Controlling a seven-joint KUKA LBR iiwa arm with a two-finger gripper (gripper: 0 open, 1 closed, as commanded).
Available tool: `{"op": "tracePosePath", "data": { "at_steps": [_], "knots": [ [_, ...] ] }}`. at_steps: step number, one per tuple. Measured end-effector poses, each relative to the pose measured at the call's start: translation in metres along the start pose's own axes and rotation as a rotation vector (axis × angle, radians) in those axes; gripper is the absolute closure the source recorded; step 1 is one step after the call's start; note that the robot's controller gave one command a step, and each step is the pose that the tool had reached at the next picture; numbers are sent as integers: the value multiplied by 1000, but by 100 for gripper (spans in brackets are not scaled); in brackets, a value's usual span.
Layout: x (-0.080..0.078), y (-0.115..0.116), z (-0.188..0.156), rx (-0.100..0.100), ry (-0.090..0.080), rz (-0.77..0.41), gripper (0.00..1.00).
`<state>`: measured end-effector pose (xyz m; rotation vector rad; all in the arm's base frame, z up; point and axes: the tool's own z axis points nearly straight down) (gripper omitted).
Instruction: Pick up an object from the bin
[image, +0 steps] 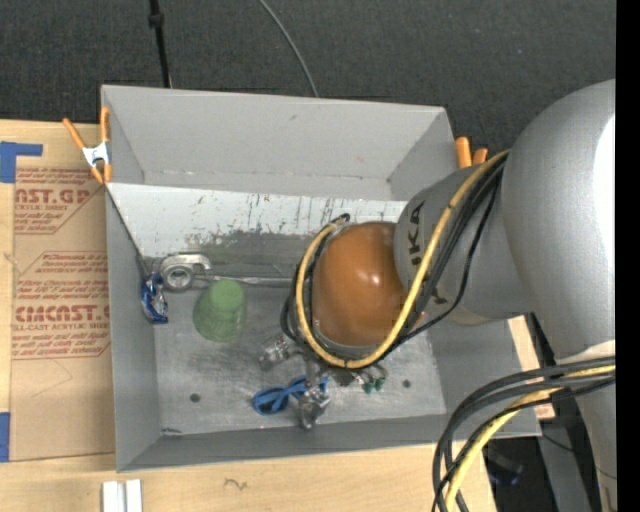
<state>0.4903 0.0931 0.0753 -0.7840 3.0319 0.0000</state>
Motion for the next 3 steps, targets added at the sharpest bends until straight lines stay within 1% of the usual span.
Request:
{"op": "tracePosePath", "data": {
  "at_steps": [1,2,3],
  "knots": [
    [2,1,0,-3,12,0,100],
    [2,1,-13,-3,8,-1,100],
    [1,2,-46,-2,7,-1,100]
  ]
}}
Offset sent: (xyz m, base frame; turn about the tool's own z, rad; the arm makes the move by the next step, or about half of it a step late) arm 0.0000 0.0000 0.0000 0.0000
